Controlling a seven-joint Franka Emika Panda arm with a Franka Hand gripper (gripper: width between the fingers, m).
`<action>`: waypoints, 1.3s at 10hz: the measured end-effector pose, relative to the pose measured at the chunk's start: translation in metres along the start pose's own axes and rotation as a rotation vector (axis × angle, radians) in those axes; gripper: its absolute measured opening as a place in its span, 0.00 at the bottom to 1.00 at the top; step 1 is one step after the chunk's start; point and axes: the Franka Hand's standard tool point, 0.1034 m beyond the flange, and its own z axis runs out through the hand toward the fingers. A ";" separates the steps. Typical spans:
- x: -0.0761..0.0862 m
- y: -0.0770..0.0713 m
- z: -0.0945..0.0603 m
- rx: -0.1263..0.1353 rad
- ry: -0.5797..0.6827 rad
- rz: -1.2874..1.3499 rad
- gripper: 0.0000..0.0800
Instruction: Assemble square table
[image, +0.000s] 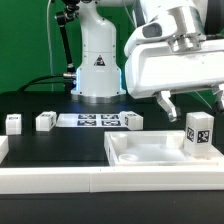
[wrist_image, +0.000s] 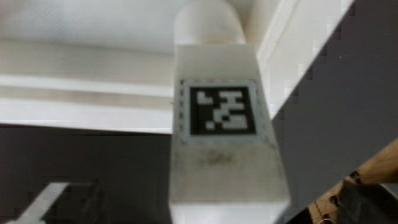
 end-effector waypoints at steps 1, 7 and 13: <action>-0.001 -0.001 0.000 0.005 -0.011 -0.001 0.81; -0.014 0.000 0.009 0.110 -0.328 0.034 0.81; -0.018 -0.012 0.006 0.159 -0.618 0.101 0.81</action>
Offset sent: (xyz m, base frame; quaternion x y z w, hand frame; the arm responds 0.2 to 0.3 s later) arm 0.0034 -0.0177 -0.0117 0.0062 -0.1230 -0.0208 0.9922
